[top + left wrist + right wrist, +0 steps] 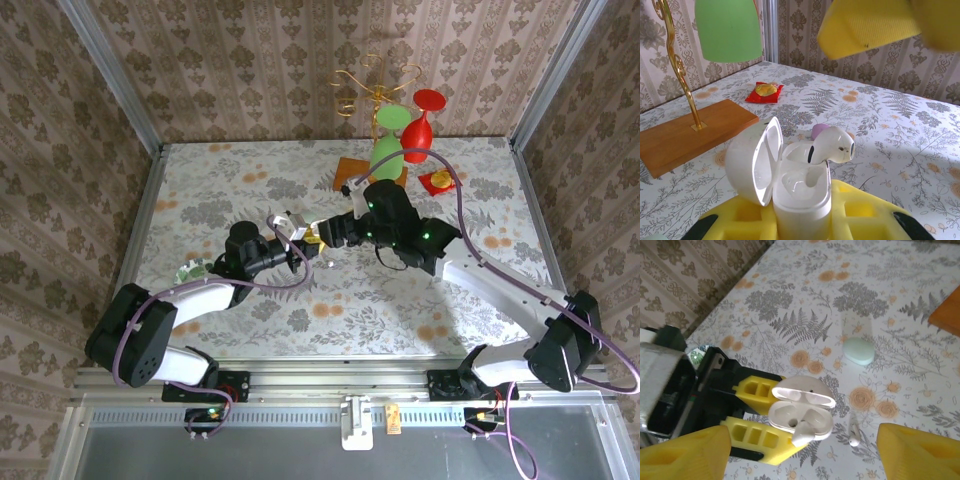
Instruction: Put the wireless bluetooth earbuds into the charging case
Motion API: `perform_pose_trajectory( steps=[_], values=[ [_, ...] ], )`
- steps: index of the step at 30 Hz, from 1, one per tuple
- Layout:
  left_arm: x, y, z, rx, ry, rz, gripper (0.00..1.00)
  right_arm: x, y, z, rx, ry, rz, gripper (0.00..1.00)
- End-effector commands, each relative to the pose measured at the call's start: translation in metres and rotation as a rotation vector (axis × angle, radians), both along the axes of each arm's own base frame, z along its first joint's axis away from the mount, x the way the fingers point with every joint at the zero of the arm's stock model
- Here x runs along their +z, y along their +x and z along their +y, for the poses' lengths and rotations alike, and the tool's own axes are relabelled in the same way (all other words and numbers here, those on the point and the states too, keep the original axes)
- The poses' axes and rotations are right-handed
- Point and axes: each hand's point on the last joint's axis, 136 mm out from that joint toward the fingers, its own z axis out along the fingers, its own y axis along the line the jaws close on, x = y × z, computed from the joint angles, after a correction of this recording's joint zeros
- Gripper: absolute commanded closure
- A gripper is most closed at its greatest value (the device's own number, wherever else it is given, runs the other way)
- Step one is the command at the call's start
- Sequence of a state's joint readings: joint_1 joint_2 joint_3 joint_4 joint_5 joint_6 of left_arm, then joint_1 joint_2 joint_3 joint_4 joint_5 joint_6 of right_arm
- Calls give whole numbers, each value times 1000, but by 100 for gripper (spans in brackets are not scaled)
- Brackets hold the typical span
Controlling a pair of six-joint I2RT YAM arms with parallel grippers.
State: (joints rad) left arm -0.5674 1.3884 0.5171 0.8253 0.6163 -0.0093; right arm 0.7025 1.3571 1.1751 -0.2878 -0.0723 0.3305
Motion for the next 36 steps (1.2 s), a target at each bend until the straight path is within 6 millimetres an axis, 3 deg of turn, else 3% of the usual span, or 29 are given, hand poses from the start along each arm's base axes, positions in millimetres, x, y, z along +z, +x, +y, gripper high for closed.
perform_pose_trajectory(
  steps=[1, 2, 4, 13, 20, 36],
  values=[
    [15, -3, 2, -10, -26, -58, 98, -16, -8, 8, 35, 29, 99, 24],
    [15, -3, 3, -9, -24, -59, 98, -15, -10, 9, 42, 27, 105, 24],
    [16, -2, 3, -8, -25, -59, 98, -32, -7, 12, 45, -2, 145, 25],
    [21, -3, 6, 1, -34, -59, 98, -51, -2, 1, 22, -59, 178, 33],
    [23, -3, 7, -3, -38, -64, 98, -50, 8, -13, -27, -60, 174, 36],
    [23, -11, 3, -57, -54, -71, 98, -41, 17, -11, -17, -39, 168, 36]
  ],
)
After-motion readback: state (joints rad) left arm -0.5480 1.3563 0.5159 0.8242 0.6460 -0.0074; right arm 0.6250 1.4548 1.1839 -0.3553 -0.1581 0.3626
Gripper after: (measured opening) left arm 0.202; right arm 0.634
